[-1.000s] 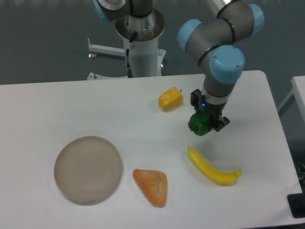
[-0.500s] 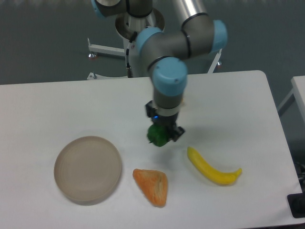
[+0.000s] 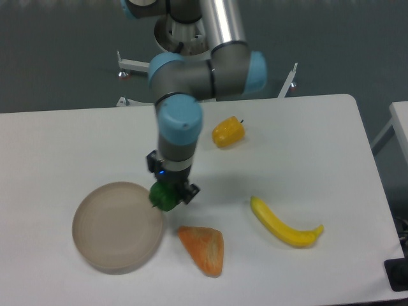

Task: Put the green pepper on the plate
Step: 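Lower the green pepper onto the clear plate, then open the gripper and raise it away from the pepper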

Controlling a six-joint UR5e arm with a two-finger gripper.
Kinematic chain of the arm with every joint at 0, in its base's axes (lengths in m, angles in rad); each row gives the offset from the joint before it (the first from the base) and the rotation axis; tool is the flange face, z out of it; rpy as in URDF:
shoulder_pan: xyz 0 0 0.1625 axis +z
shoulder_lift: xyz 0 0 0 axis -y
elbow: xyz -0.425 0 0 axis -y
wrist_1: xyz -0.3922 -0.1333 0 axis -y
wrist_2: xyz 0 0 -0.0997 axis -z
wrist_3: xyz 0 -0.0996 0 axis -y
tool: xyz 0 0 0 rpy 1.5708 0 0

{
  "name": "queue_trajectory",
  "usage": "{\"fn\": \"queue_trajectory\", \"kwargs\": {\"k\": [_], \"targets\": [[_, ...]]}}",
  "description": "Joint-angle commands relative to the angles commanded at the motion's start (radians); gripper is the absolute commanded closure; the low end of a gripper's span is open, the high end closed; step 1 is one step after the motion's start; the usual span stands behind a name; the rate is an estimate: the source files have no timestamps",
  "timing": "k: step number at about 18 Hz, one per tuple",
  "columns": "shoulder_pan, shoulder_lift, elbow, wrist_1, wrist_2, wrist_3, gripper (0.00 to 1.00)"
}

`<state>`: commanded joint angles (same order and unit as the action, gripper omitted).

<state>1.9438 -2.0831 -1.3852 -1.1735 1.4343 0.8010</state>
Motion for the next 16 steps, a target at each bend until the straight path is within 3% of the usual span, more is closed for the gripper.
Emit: {"fn": "queue_trajectory", "kwargs": {"k": [3,5,6,8,10,11,12,16], "targets": [[-0.054,-0.011,0.005,0.029,0.000,-0.040,0.91],[-0.075,-0.032,0.009,0.081,-0.002,-0.039,0.76],[-0.084,-0.052,0.014,0.098,-0.002,-0.039,0.62],[-0.095,-0.067,0.018,0.107,-0.002,-0.039,0.51],[-0.097,-0.077,0.020,0.110,0.000,-0.039,0.32],[-0.100,-0.078,0.022,0.110,0.000,-0.040,0.06],[-0.103,-0.080,0.020,0.110,0.000,-0.042,0.00],[-0.103,-0.071,0.026,0.109,0.002,-0.046,0.00]]}}
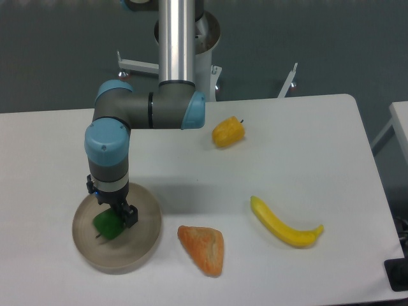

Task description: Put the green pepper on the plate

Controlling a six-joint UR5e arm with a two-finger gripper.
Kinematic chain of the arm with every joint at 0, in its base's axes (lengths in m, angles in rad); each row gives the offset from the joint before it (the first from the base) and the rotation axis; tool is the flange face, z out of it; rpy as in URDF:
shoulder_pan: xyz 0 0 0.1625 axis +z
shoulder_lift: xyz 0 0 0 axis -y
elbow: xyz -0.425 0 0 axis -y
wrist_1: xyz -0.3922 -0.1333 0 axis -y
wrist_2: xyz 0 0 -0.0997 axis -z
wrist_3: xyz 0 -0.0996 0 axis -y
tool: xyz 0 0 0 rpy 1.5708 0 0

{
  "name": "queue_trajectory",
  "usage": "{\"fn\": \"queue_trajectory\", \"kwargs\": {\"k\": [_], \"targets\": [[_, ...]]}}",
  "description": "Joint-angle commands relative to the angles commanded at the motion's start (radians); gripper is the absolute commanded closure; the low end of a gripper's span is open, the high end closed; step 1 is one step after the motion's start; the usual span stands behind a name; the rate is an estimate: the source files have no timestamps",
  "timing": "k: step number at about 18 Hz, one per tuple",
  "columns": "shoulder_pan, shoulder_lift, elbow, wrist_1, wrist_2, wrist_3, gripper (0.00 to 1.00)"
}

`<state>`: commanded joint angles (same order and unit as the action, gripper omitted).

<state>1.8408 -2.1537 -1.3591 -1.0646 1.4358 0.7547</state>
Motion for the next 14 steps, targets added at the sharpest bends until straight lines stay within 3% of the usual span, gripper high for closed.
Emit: {"fn": "queue_trajectory", "kwargs": {"k": [4,9,12,14], "targets": [[0.018,0.034,0.021,-0.005,0.011,-0.017,0.00],[0.161,0.109,0.025,-0.014,0.021,0.008,0.00],[0.247,0.158,0.012,-0.038,0.023,0.119,0.00],[0.319,0.176,0.017,-0.104,0.023,0.258,0.00]]}}
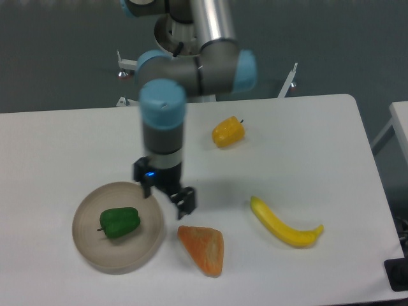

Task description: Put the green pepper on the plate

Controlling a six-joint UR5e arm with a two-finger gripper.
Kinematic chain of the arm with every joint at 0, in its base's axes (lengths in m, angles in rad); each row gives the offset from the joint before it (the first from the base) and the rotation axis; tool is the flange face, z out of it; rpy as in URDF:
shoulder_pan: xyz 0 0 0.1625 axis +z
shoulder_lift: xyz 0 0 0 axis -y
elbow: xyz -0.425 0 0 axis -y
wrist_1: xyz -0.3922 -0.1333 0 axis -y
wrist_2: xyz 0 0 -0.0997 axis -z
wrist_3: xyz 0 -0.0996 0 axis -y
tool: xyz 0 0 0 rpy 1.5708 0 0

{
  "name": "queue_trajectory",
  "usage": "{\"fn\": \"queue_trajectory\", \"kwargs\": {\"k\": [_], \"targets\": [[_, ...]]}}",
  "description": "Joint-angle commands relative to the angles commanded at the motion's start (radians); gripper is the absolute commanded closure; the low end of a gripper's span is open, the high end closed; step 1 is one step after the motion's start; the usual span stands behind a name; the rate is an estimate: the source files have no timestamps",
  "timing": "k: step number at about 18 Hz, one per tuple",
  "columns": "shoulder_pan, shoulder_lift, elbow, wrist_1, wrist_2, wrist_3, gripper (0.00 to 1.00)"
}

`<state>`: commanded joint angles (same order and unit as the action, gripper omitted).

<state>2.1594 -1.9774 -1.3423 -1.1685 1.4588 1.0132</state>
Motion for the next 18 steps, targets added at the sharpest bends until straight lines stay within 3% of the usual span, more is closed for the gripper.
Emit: {"fn": "queue_trajectory", "kwargs": {"k": [7,13,18], "targets": [[0.118,-0.005,-0.011,-0.141,0.095,0.255,0.00],[0.157,-0.029,-0.014,-0.148,0.126,0.380,0.00],[0.165,-0.034,-0.018,-0.148,0.137,0.395,0.00]]}}
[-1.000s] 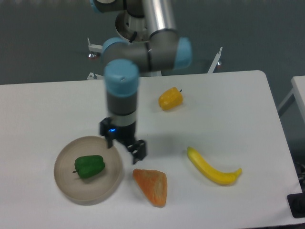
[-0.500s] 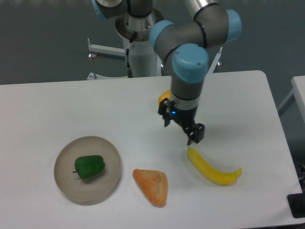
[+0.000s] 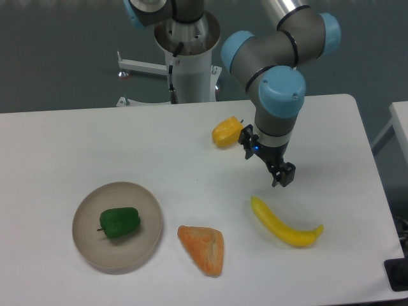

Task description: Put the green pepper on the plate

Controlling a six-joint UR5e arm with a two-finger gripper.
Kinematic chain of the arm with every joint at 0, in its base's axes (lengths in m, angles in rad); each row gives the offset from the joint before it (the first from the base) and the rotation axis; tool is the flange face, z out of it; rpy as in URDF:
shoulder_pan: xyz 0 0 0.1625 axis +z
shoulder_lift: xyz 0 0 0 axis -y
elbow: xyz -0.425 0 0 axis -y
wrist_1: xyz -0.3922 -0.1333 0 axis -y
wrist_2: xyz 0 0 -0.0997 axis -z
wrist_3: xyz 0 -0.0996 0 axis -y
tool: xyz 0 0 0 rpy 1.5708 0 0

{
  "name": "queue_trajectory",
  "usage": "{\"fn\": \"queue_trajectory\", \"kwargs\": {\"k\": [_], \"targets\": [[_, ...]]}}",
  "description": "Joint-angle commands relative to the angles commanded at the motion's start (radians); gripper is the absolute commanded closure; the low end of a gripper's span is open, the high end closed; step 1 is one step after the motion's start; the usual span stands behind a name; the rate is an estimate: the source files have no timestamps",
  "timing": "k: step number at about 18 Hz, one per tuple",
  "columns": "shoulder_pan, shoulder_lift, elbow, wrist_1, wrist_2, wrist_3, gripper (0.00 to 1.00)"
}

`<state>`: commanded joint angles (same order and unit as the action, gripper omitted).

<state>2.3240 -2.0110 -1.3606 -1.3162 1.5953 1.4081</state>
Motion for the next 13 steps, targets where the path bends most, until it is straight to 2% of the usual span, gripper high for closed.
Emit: {"fn": "queue_trajectory", "kwargs": {"k": [13], "targets": [[0.008,-0.006,0.000,0.003,-0.015,0.025,0.00]]}}
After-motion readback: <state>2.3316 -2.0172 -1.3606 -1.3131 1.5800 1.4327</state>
